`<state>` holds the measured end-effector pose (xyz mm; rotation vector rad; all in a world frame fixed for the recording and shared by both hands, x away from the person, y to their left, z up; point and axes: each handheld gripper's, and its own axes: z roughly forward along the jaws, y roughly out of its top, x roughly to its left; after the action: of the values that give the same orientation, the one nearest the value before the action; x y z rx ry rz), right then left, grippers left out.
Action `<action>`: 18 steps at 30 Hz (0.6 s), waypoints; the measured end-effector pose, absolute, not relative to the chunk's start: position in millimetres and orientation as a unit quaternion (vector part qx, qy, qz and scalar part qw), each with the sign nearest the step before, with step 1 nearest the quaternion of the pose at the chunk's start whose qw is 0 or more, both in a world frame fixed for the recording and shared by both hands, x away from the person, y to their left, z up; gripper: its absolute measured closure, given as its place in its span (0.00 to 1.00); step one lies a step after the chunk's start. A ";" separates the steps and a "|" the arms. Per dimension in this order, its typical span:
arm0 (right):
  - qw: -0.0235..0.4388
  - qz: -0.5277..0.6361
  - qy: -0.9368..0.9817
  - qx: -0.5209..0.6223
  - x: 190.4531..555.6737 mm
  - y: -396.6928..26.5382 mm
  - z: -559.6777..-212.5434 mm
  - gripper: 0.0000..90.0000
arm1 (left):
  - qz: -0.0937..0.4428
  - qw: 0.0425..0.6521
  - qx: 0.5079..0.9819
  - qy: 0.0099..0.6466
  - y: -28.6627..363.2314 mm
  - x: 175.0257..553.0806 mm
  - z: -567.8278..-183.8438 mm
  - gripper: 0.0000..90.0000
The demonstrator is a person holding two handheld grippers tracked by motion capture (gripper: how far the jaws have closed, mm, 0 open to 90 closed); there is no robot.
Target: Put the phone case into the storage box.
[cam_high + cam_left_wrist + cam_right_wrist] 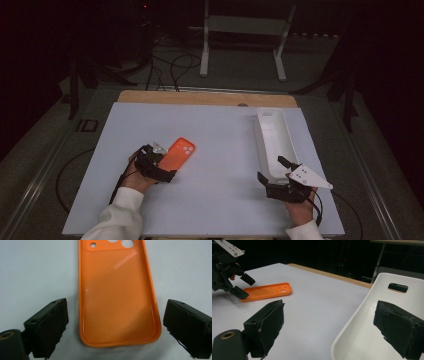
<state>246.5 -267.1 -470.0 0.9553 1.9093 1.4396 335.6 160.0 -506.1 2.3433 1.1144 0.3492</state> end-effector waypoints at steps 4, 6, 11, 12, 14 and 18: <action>0.279 0.537 0.712 0.356 246.5 -266.9 -470.0 0.10 | 0.121 0.255 0.866 0.412 159.7 337.4 -507.3 0.11; 0.279 0.537 0.712 0.356 246.6 -266.8 -470.1 0.10 | 0.117 0.251 0.869 0.411 159.2 338.3 -508.2 0.12; 0.280 0.537 0.712 0.356 246.7 -267.1 -470.0 0.10 | 0.112 0.239 0.874 0.408 156.6 340.1 -511.2 0.13; 0.280 0.537 0.712 0.356 246.7 -267.1 -470.0 0.10 | 0.110 0.236 0.876 0.407 156.2 340.5 -511.5 0.14; 0.280 0.537 0.712 0.356 246.7 -267.1 -470.0 0.10 | 0.107 0.233 0.876 0.408 155.7 341.0 -510.8 0.14; 0.279 0.537 0.712 0.356 246.6 -267.0 -470.1 0.11 | 0.101 0.225 0.878 0.410 154.5 343.1 -510.0 0.15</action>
<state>246.6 -267.0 -470.1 0.9546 1.9108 1.4395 343.1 154.5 -510.0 2.4226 1.1321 0.2786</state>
